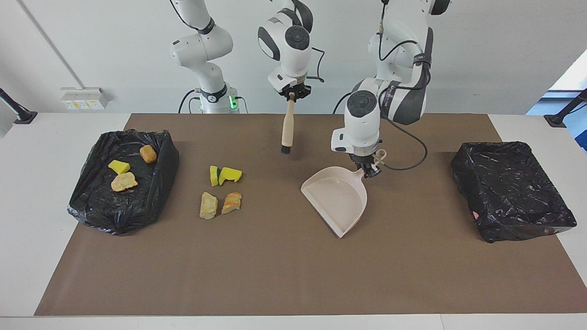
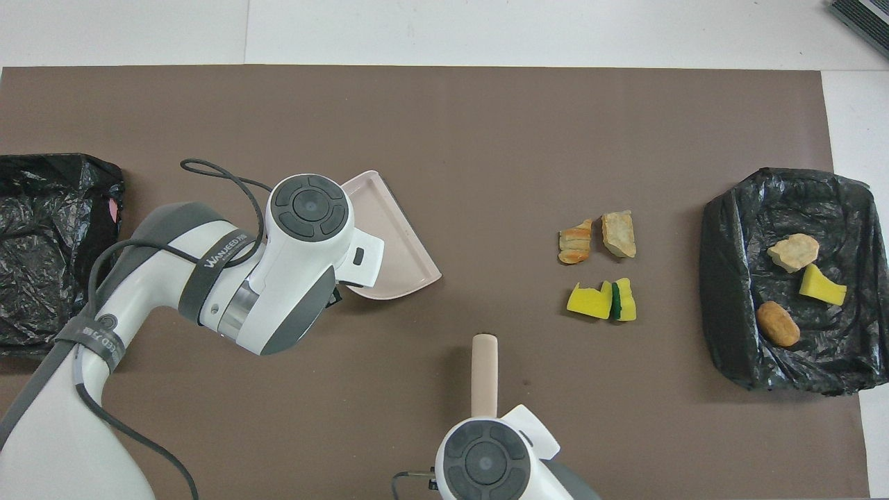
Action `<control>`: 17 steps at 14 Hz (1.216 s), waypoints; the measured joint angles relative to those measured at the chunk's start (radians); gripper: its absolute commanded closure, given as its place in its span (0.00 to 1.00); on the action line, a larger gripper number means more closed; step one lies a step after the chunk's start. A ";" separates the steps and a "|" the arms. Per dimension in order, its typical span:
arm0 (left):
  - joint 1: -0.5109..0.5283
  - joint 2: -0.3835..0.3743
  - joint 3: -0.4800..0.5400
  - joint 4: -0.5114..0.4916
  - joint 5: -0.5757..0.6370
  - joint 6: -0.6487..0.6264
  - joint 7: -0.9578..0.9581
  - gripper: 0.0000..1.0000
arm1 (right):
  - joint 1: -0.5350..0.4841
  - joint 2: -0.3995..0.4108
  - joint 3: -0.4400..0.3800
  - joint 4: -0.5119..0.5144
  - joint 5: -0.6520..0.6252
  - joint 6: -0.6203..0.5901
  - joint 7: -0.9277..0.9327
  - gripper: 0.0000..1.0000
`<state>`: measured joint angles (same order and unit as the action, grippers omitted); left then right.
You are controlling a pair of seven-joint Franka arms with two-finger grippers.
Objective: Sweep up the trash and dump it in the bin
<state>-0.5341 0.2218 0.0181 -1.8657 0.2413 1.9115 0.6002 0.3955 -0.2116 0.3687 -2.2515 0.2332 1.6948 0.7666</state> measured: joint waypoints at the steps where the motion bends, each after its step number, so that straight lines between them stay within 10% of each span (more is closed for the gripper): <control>1: -0.001 -0.004 -0.002 -0.001 0.018 -0.005 0.068 1.00 | -0.050 -0.015 -0.001 0.001 -0.040 -0.050 -0.065 1.00; 9: -0.067 -0.031 -0.021 -0.042 0.037 0.006 0.150 1.00 | -0.377 0.022 -0.005 0.026 -0.522 -0.015 -0.529 1.00; 17: -0.076 -0.039 -0.020 -0.110 0.035 0.107 0.116 1.00 | -0.520 0.344 -0.005 0.195 -0.746 0.154 -0.629 1.00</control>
<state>-0.6098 0.1826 -0.0018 -1.9757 0.2765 2.0183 0.7159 -0.1246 0.1319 0.3641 -2.0570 -0.5125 1.8484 0.1372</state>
